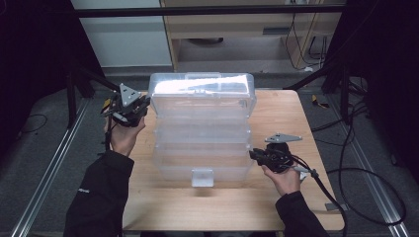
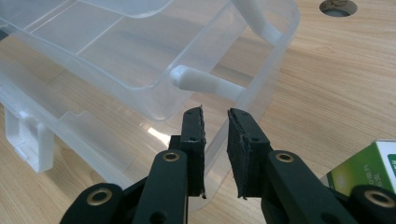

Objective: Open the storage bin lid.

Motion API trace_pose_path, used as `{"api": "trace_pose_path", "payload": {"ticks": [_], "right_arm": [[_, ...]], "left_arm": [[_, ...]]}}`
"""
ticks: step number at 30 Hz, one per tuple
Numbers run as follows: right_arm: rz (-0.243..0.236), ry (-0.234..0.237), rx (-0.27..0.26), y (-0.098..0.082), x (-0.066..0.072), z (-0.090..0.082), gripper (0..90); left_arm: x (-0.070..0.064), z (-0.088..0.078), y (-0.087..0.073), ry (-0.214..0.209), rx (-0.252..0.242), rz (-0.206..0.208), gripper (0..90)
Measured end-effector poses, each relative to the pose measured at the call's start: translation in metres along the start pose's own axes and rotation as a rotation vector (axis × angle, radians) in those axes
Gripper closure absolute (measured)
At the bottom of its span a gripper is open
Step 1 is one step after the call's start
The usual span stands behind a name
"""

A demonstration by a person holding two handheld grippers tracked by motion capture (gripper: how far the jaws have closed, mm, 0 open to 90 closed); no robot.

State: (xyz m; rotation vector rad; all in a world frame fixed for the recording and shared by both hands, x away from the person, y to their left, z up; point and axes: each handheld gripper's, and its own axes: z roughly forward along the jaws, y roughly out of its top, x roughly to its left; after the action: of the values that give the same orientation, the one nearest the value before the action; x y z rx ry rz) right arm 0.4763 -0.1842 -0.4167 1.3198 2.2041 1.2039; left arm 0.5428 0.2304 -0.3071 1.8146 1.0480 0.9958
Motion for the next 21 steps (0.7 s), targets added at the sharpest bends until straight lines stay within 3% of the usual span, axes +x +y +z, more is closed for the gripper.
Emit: {"api": "trace_pose_path", "payload": {"ticks": [21], "right_arm": [[-0.002, -0.007, 0.005, 0.001, 0.000, 0.001, 75.8]], "left_arm": [[0.007, 0.014, 0.011, -0.003, 0.007, -0.028, 84.6]]}}
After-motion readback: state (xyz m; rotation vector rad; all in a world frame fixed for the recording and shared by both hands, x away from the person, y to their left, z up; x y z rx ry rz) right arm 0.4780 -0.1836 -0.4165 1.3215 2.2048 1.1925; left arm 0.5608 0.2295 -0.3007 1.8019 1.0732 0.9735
